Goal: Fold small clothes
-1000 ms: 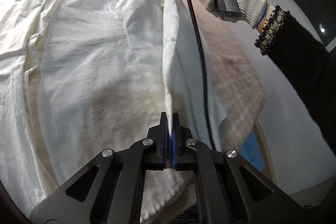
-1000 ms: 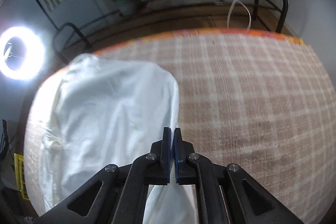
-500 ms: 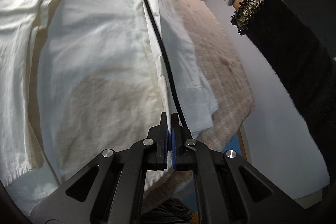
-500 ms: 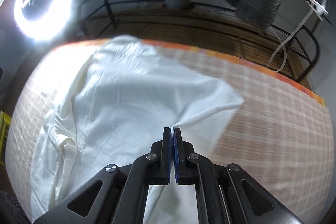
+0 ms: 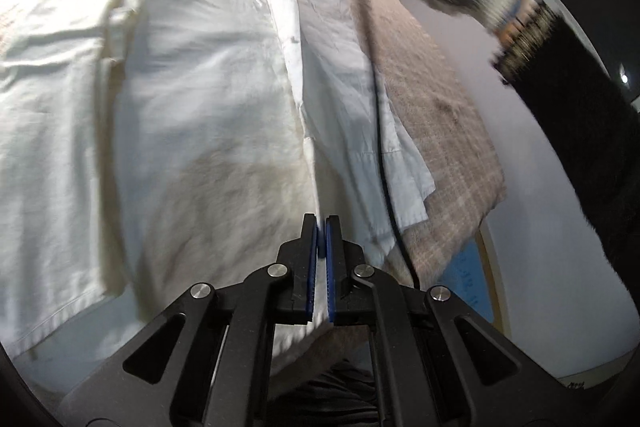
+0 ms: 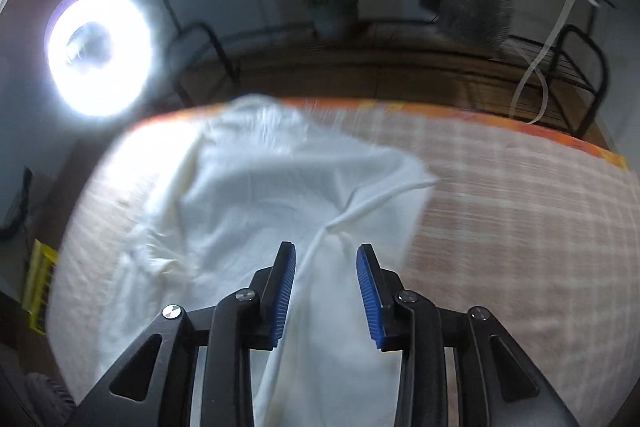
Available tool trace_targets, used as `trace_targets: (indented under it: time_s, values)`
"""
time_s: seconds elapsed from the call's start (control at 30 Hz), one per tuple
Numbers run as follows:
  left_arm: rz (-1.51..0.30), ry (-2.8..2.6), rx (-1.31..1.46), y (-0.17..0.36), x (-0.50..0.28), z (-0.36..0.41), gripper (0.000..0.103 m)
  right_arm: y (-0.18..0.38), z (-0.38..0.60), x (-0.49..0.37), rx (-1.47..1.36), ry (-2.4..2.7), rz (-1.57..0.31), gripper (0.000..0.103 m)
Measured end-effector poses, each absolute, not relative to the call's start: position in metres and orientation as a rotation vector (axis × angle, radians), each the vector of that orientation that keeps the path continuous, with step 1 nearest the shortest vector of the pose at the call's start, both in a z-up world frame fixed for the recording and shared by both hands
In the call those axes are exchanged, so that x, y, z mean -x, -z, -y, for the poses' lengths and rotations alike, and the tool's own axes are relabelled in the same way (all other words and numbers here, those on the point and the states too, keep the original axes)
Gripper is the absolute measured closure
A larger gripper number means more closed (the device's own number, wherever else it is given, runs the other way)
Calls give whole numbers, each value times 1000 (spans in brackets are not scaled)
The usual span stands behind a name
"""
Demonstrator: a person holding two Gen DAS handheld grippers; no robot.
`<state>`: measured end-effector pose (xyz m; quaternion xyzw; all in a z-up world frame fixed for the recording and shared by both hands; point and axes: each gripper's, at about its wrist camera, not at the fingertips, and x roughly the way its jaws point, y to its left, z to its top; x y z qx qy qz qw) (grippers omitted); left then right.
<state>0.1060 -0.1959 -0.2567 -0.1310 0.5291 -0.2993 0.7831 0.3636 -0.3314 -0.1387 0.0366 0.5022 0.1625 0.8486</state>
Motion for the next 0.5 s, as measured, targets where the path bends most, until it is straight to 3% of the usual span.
trace_targets:
  time_s: [0.2,0.4,0.5]
  values:
    - [-1048,615,244,229,-94,180,103,69,399,-269,-182,-328,-922,67]
    - [-994,680,152,210,-94,216,103,52,453,-163,-311,-273,-842,66]
    - [-985,717,69,213,-96,250,91,53,484,-111,-391,-226,-829,66]
